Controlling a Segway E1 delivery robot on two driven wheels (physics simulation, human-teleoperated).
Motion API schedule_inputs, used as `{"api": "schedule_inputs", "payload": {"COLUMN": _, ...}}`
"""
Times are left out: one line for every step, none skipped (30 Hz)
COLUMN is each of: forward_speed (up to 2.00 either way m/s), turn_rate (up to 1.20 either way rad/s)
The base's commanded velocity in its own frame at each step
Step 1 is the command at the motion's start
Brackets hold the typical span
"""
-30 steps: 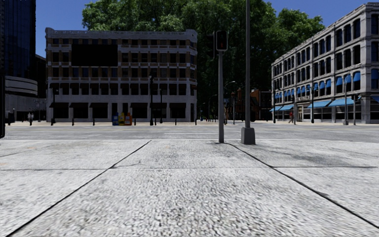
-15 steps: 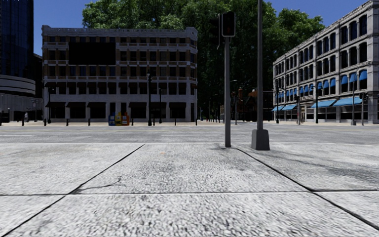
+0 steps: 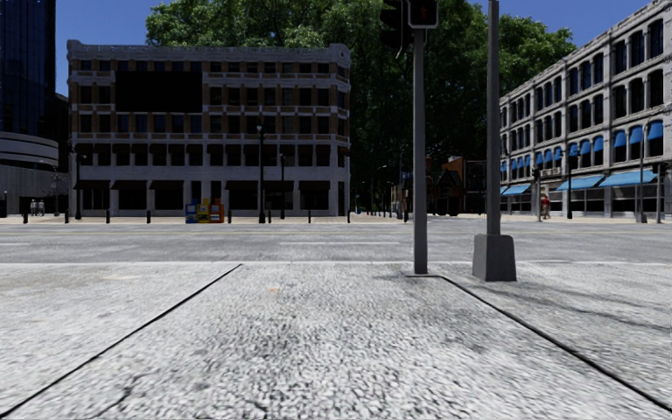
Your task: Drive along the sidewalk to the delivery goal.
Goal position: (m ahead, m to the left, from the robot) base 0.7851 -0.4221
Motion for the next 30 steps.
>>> {"api": "schedule_inputs", "payload": {"forward_speed": 2.0, "turn_rate": 0.0}}
{"api": "schedule_inputs", "payload": {"forward_speed": 2.0, "turn_rate": 0.0}}
{"api": "schedule_inputs", "payload": {"forward_speed": 2.0, "turn_rate": 0.0}}
{"api": "schedule_inputs", "payload": {"forward_speed": 2.0, "turn_rate": 0.0}}
{"api": "schedule_inputs", "payload": {"forward_speed": 2.0, "turn_rate": 0.0}}
{"api": "schedule_inputs", "payload": {"forward_speed": 2.0, "turn_rate": 0.0}}
{"api": "schedule_inputs", "payload": {"forward_speed": 0.54, "turn_rate": 0.0}}
{"api": "schedule_inputs", "payload": {"forward_speed": 0.54, "turn_rate": 0.0}}
{"api": "schedule_inputs", "payload": {"forward_speed": 0.17, "turn_rate": 0.0}}
{"api": "schedule_inputs", "payload": {"forward_speed": 0.0, "turn_rate": 0.0}}
{"api": "schedule_inputs", "payload": {"forward_speed": 0.0, "turn_rate": 0.0}}
{"api": "schedule_inputs", "payload": {"forward_speed": 0.0, "turn_rate": 0.0}}
{"api": "schedule_inputs", "payload": {"forward_speed": 0.0, "turn_rate": 0.0}}
{"api": "schedule_inputs", "payload": {"forward_speed": 0.0, "turn_rate": 0.0}}
{"api": "schedule_inputs", "payload": {"forward_speed": 0.0, "turn_rate": 0.0}}
{"api": "schedule_inputs", "payload": {"forward_speed": 0.0, "turn_rate": 0.0}}
{"api": "schedule_inputs", "payload": {"forward_speed": 0.0, "turn_rate": 0.0}}
{"api": "schedule_inputs", "payload": {"forward_speed": 0.0, "turn_rate": 0.0}}
{"api": "schedule_inputs", "payload": {"forward_speed": 0.0, "turn_rate": 0.0}}
{"api": "schedule_inputs", "payload": {"forward_speed": 0.0, "turn_rate": 0.0}}
{"api": "schedule_inputs", "payload": {"forward_speed": 0.0, "turn_rate": 0.0}}
{"api": "schedule_inputs", "payload": {"forward_speed": 0.0, "turn_rate": 0.0}}
{"api": "schedule_inputs", "payload": {"forward_speed": 0.0, "turn_rate": 0.0}}
{"api": "schedule_inputs", "payload": {"forward_speed": 0.0, "turn_rate": 0.0}}
{"api": "schedule_inputs", "payload": {"forward_speed": 0.0, "turn_rate": 0.0}}
{"api": "schedule_inputs", "payload": {"forward_speed": 0.0, "turn_rate": 0.0}}
{"api": "schedule_inputs", "payload": {"forward_speed": 0.0, "turn_rate": 0.0}}
{"api": "schedule_inputs", "payload": {"forward_speed": 0.0, "turn_rate": 0.0}}
{"api": "schedule_inputs", "payload": {"forward_speed": 0.0, "turn_rate": 0.0}}
{"api": "schedule_inputs", "payload": {"forward_speed": 0.0, "turn_rate": 0.0}}
